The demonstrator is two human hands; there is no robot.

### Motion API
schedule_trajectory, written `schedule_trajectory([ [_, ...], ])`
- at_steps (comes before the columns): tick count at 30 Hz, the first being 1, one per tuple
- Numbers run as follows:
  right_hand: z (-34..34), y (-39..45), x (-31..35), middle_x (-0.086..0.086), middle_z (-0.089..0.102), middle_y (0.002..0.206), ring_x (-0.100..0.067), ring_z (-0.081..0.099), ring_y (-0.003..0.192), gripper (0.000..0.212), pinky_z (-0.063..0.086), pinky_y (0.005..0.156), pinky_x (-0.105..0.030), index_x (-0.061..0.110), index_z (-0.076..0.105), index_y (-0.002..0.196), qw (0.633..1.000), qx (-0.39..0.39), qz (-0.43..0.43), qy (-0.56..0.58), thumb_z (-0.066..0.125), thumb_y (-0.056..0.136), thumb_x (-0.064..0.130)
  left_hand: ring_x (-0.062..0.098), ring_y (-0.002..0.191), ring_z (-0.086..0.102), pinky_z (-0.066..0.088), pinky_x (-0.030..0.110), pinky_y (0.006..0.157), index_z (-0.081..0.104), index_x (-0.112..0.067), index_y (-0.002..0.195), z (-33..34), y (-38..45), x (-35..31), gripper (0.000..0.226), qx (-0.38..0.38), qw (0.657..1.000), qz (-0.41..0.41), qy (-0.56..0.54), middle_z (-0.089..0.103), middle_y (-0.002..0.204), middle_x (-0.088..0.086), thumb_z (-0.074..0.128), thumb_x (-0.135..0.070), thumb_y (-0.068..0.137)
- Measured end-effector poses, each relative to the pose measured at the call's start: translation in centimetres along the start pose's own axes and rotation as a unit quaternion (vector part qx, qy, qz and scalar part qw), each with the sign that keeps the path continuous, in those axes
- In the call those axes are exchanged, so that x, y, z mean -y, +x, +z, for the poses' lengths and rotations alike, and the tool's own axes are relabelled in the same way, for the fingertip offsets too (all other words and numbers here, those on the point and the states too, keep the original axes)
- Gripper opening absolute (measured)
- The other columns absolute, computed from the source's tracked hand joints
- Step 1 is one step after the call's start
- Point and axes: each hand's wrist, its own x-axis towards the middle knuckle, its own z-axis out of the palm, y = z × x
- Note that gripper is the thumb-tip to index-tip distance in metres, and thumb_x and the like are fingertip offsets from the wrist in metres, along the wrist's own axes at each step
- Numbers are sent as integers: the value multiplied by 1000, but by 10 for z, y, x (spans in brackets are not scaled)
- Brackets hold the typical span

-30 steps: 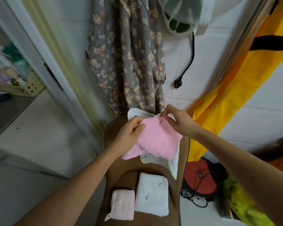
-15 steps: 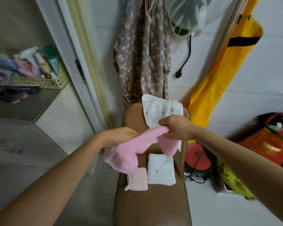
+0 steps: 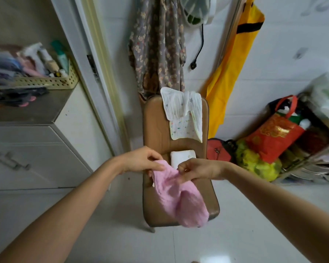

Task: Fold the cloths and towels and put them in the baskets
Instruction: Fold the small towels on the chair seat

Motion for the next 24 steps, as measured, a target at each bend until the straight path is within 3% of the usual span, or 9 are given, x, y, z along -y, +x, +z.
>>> schedule_trajectory([
  [3,21,-3,-6,4,42,67,-11,40,61,25,34,55,-22,17,47,80,999,-29,-3,31,70,86,26,2,63,54,47,21,62,74,-18,87,19,-6,-6,6,26,999,36,16,63,69,-15,68,-18,87],
  [5,29,-4,-15,-1,41,70,-13,36,60,26,31,53,-24,14,48,92,998,-53,-15,28,73,84,19,3,63,56,51,30,66,73,-28,76,26,-6,0,12,36,998,27,40,61,64,-15,70,-20,86],
  [7,33,-9,-25,-3,43,72,-13,38,63,20,31,56,-22,15,53,84,997,-72,-37,1,73,84,19,9,63,58,56,38,73,70,-24,67,29,-4,10,17,54,997,-12,58,57,59,-12,73,-23,83],
  [11,41,-18,-37,5,49,66,-14,45,63,36,34,56,-22,15,61,71,968,-51,22,-244,63,86,47,10,50,54,57,29,60,44,-19,46,47,1,30,47,96,979,-80,161,35,48,-9,76,-22,80],
  [14,47,-22,-52,10,47,60,-16,45,61,49,36,56,-25,22,56,61,933,-34,79,-350,48,88,62,12,49,61,46,18,46,48,-16,50,60,5,46,41,86,963,-120,225,47,44,-5,73,-16,83],
  [17,41,-34,-65,5,48,66,-21,58,68,40,38,46,-14,15,57,77,945,-16,121,-304,45,96,48,18,55,67,51,23,50,49,-12,61,70,5,63,31,48,969,-157,183,52,53,1,63,-13,89],
  [20,35,-45,-80,10,53,74,-31,70,76,31,44,43,-11,22,60,72,970,17,164,-179,49,96,40,20,60,71,55,30,58,47,-10,73,86,0,79,24,25,983,-166,75,52,62,4,58,-16,94],
  [22,32,-50,-90,13,52,67,-26,66,69,31,47,45,-18,26,61,71,971,63,174,-154,54,93,47,17,61,70,53,30,62,48,-9,75,97,-2,91,23,21,983,-169,74,54,65,7,59,-17,93],
  [24,33,-52,-104,4,42,59,-18,46,56,43,38,47,-20,17,59,71,965,96,174,-172,54,89,56,13,59,68,48,26,58,46,-13,65,103,0,102,31,7,979,-167,116,51,59,4,62,-17,91],
])
